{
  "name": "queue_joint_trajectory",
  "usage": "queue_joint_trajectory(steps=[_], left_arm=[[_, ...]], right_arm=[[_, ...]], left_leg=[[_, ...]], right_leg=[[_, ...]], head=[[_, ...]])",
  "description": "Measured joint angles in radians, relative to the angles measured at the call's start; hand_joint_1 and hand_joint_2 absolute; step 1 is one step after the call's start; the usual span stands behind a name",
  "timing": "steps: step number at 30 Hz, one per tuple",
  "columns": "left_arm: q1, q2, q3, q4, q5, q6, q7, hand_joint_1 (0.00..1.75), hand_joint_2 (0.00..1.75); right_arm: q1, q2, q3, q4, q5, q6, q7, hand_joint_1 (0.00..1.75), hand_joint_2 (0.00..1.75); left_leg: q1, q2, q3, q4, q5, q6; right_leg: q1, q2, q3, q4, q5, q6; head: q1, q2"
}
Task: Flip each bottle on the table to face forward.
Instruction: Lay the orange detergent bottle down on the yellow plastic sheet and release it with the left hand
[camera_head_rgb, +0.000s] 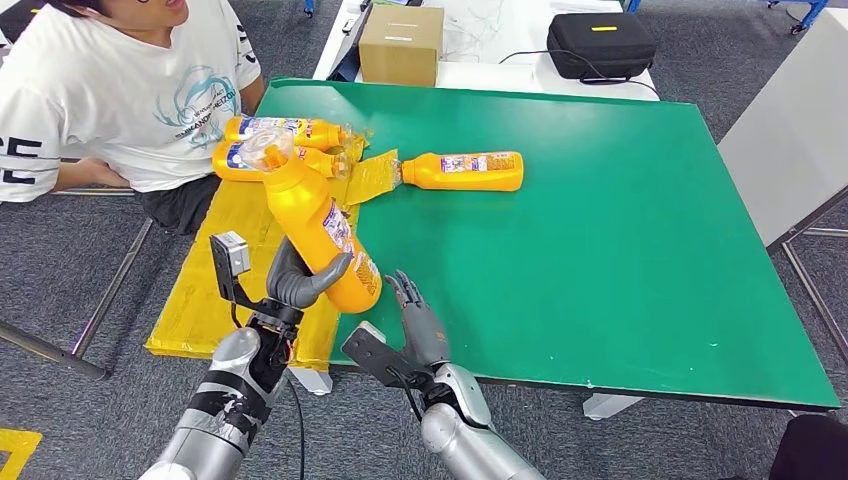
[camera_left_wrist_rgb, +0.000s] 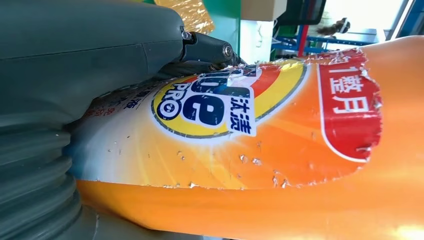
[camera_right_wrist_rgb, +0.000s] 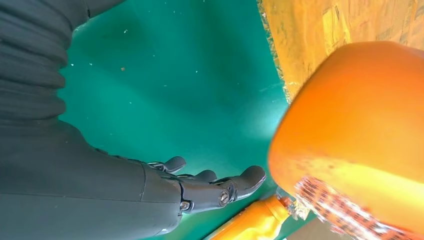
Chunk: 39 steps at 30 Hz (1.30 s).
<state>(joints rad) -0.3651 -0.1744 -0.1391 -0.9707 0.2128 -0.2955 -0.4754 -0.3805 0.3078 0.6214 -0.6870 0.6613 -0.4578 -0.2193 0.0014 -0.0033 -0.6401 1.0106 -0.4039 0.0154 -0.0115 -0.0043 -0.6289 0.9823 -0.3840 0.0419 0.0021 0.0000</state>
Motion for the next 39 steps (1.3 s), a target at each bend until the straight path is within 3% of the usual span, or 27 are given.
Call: queue_joint_trajectory(steps=[5, 11, 13, 18, 23, 30, 35, 39], left_arm=[[0.002, 0.000, 0.008, -0.011, -0.006, 0.014, -0.004, 1.75, 1.75], [0.000, 0.014, 0.035, -0.035, -0.088, 0.103, -0.028, 1.75, 1.75], [-0.005, 0.028, 0.042, -0.035, -0.188, 0.192, -0.047, 1.75, 1.75], [-0.068, 0.091, 0.045, 0.051, -0.586, 0.525, -0.073, 1.75, 1.75], [-0.146, 0.166, 0.056, 0.219, -0.775, 0.671, -0.044, 1.75, 1.75], [-0.220, 0.252, 0.032, 0.428, -1.049, 0.742, 0.102, 1.75, 1.75], [-0.255, 0.310, -0.066, 0.529, -1.312, 0.725, 0.267, 1.75, 1.75], [-0.280, 0.350, -0.144, 0.574, -1.414, 0.696, 0.308, 1.75, 1.75]], right_arm=[[0.002, -0.002, 0.000, 0.000, -0.003, 0.000, -0.001, 0.00, 1.75], [0.007, -0.013, -0.014, -0.011, -0.023, -0.003, -0.019, 0.00, 1.75], [0.015, -0.019, -0.027, -0.031, -0.033, -0.008, -0.030, 0.00, 1.75], [0.061, -0.041, -0.077, -0.157, -0.097, -0.022, -0.076, 0.00, 1.75], [0.132, -0.069, -0.151, -0.374, -0.223, -0.043, -0.134, 0.00, 1.75], [0.152, -0.095, -0.228, -0.501, -0.325, -0.025, -0.169, 0.00, 1.75], [0.149, -0.097, -0.258, -0.506, -0.355, -0.004, -0.189, 0.00, 1.75], [0.143, -0.100, -0.268, -0.509, -0.359, 0.009, -0.192, 0.00, 1.75]], left_leg=[[0.000, 0.000, 0.000, 0.000, 0.000, 0.000], [0.000, 0.000, 0.000, 0.000, 0.000, 0.000], [0.000, 0.000, 0.000, 0.000, 0.000, 0.000], [0.000, 0.000, 0.000, 0.000, 0.000, 0.000], [0.000, 0.000, 0.000, 0.000, 0.000, 0.000], [0.000, 0.000, 0.000, 0.000, 0.000, 0.000], [0.000, 0.001, 0.000, 0.000, 0.000, 0.000], [0.000, 0.000, 0.000, 0.000, 0.000, -0.001]], right_leg=[[0.000, 0.000, 0.000, 0.000, 0.000, 0.000], [0.000, 0.000, 0.000, 0.000, 0.000, 0.000], [0.000, 0.000, 0.000, 0.000, 0.000, 0.000], [0.000, 0.000, 0.000, 0.000, 0.000, 0.000], [0.000, 0.000, 0.000, 0.000, 0.000, 0.000], [0.000, 0.000, 0.000, 0.000, 0.000, 0.000], [0.000, 0.000, -0.001, 0.000, 0.000, 0.000], [0.000, 0.000, 0.000, 0.001, 0.000, 0.000]], head=[[0.000, 0.000], [0.000, 0.000], [0.000, 0.000], [0.000, 0.000], [0.000, 0.000], [0.000, 0.000], [0.000, 0.000], [0.000, 0.000]])
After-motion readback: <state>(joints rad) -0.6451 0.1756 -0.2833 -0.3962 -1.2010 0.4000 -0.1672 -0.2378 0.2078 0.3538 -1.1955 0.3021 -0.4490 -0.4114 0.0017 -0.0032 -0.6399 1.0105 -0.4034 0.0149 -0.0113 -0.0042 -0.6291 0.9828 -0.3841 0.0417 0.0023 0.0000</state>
